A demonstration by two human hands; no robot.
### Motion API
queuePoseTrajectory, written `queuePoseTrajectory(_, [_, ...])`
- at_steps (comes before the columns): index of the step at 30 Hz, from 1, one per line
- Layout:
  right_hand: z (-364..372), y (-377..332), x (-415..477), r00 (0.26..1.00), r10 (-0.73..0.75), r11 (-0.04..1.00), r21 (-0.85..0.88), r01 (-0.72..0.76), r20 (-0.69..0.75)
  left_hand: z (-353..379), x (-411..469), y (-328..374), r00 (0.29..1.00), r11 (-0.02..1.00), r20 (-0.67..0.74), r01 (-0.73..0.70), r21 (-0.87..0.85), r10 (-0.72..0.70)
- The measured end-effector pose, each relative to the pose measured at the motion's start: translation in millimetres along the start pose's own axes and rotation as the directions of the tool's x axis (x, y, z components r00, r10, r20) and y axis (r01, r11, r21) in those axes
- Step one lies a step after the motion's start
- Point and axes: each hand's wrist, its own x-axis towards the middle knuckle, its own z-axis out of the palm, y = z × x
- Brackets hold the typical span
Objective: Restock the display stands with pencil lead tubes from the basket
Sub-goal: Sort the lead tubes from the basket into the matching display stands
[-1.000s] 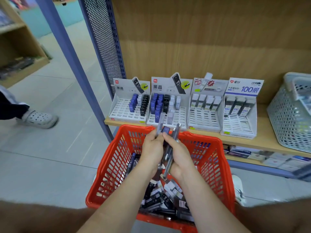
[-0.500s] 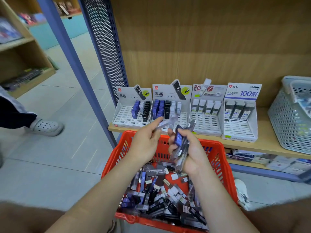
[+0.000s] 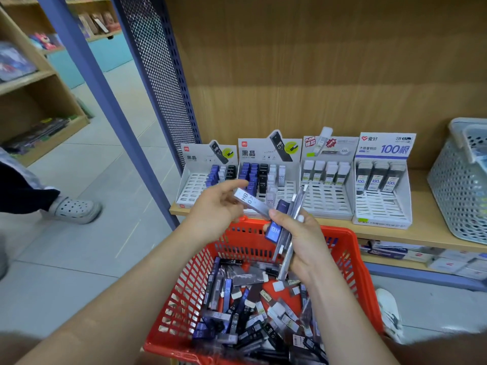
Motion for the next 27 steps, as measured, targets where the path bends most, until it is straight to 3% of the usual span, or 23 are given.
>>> queuePoseTrajectory(3, [-2.3, 0.9, 6.1, 0.998, -0.062, 0.996, -0.059, 0.060, -0.025, 0.7, 4.2, 5.4, 0.994, 0.956, 0.070, 0.101, -0.274, -0.085])
queuePoseTrajectory(11, [-3.6, 8.7, 27.5, 0.997, 0.077, 0.997, -0.018, -0.077, -0.016, 3.6, 35.8, -20.5, 0.987, 0.956, 0.018, 0.158, -0.249, -0.159])
queuePoseTrajectory(15, [2.4, 15.7, 44.8, 0.979, 0.203, 0.974, 0.099, -0.202, -0.001, -5.6, 54.0, -41.3, 0.967, 0.905, -0.054, 0.213, -0.369, -0.249])
queuePoseTrajectory(21, [15.3, 17.4, 74.5, 0.956, 0.279, 0.871, 0.395, -0.290, 0.087, -34.4, 90.1, -65.9, 0.932, 0.856, -0.150, 0.227, -0.465, -0.329])
queuePoseTrajectory(25, [33.3, 7.6, 102.9, 0.955, 0.251, 0.895, 0.340, -0.290, 0.155, -44.6, 111.2, -75.9, 0.918, 0.832, -0.116, 0.285, -0.476, -0.380])
queuePoseTrajectory(27, [40.3, 5.2, 118.9, 0.972, 0.202, 0.958, 0.183, -0.222, 0.121, -47.1, 119.2, -81.3, 0.908, 0.783, -0.058, 0.323, -0.531, -0.414])
